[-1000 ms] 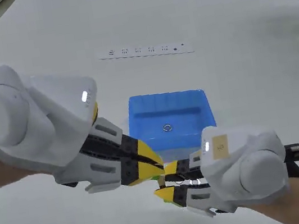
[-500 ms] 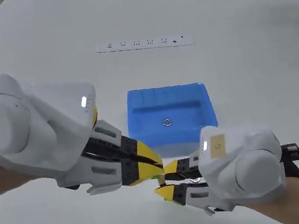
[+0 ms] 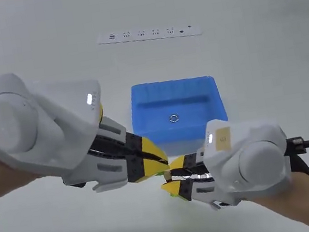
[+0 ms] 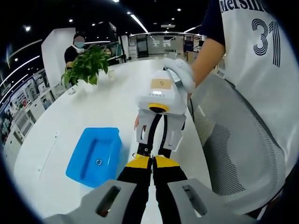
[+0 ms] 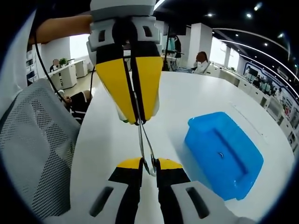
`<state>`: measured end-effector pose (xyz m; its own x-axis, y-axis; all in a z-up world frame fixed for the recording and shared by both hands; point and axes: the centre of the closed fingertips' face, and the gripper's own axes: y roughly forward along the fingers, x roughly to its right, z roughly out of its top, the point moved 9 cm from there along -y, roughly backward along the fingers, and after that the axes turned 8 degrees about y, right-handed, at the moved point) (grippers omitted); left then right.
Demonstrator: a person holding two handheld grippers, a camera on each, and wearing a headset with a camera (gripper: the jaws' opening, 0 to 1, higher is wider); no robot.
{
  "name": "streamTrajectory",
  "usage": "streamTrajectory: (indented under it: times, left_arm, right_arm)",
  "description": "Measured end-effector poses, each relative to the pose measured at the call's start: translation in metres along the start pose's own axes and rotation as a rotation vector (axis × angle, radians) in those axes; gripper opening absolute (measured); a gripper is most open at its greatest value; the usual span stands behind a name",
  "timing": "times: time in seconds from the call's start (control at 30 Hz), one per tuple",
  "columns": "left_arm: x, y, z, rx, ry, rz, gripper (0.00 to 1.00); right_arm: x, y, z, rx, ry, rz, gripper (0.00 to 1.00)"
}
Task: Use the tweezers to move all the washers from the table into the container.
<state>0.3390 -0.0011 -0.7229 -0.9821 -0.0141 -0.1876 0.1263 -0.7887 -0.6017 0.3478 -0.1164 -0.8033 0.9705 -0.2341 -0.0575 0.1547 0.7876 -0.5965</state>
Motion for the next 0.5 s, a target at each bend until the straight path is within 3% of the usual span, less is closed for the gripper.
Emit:
streamTrajectory:
  times: [0.5]
  left_arm:
    - [-0.0036,0.0035,-0.0054,-0.022,-0.020,-0.006,0.05]
  right_arm:
    - [0.0048,0.0072,-0.0044,-0.004,0.037,0.021,0.13]
